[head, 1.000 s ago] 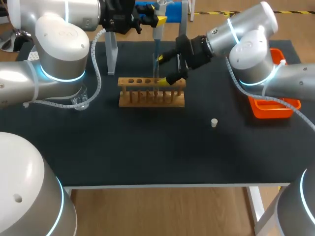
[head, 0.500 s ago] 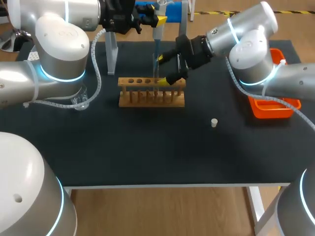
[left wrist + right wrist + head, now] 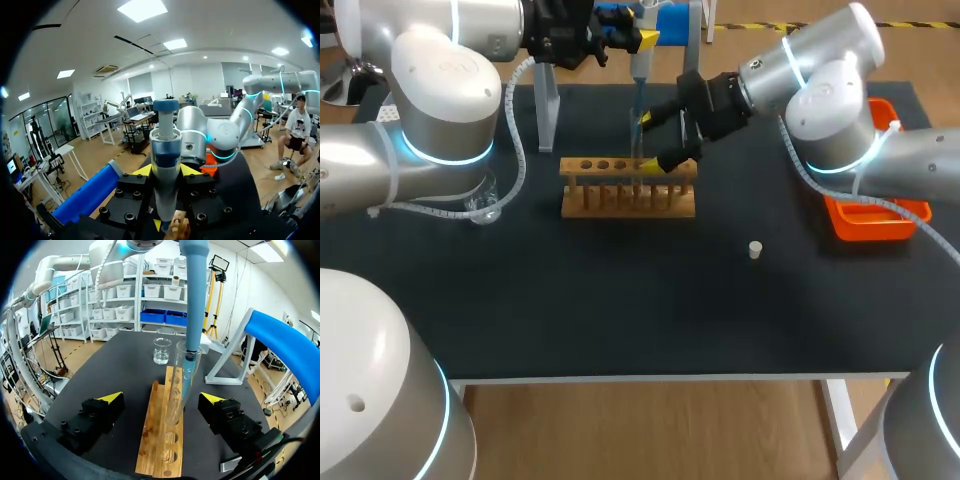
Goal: Invert the test tube, pick up the pipette, mount the tip to pipette, aspirate from beaker and dispense into the tube, eject the tip, return the pipette, and cap with the stopper.
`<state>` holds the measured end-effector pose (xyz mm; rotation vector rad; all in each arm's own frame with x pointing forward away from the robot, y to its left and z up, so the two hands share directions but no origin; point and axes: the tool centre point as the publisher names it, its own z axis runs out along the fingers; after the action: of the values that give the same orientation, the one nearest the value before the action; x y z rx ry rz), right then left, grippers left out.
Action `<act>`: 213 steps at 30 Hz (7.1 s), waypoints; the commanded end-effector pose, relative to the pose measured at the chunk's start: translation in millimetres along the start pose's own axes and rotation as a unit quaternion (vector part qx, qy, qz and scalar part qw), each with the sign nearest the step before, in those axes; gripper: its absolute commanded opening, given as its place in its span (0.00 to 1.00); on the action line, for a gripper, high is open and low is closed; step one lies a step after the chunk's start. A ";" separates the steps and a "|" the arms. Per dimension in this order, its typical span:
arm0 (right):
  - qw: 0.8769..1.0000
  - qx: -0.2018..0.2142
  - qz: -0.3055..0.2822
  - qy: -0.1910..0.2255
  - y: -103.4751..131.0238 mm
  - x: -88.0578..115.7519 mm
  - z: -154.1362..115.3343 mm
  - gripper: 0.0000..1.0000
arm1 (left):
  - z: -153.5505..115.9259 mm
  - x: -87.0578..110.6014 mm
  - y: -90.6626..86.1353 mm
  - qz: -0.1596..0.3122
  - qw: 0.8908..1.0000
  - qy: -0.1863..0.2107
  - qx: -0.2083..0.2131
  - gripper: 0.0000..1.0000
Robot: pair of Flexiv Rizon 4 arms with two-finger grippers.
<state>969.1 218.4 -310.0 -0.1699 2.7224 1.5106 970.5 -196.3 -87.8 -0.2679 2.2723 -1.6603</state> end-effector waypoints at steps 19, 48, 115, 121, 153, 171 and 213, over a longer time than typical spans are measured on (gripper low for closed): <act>1.000 -0.001 0.000 0.000 -0.8 -0.1 0.1 1.00 | -1.8 0.9 -14.0 0.012 1.000 0.002 -0.011 0.00; 1.000 -0.001 0.000 0.000 -0.8 -0.1 0.1 1.00 | -4.9 2.1 -29.1 0.023 1.000 -0.001 -0.017 0.00; 1.000 -0.001 0.000 0.000 -0.8 -0.1 0.1 1.00 | -18.8 -9.4 -79.6 0.019 1.000 0.003 -0.025 0.00; 1.000 -0.001 0.000 0.000 -0.8 -0.1 0.1 1.00 | -21.4 -10.2 -89.0 0.028 0.999 0.000 -0.025 0.00; 1.000 -0.001 0.000 0.000 -0.8 -0.1 0.1 1.00 | -164.6 32.8 -16.7 0.018 0.996 -0.081 -0.029 0.00; 1.000 -0.001 0.000 0.000 -0.8 -0.1 0.1 1.00 | -131.6 130.2 1.3 0.000 0.999 -0.042 0.004 0.00; 1.000 -0.001 0.000 0.000 -0.8 -0.1 0.1 1.00 | -65.9 150.0 27.7 -0.011 0.994 0.107 0.006 0.00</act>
<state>969.2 218.6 -310.2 -0.1699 2.7219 1.5109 809.9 -179.0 -115.9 -0.1177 2.4291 -1.7837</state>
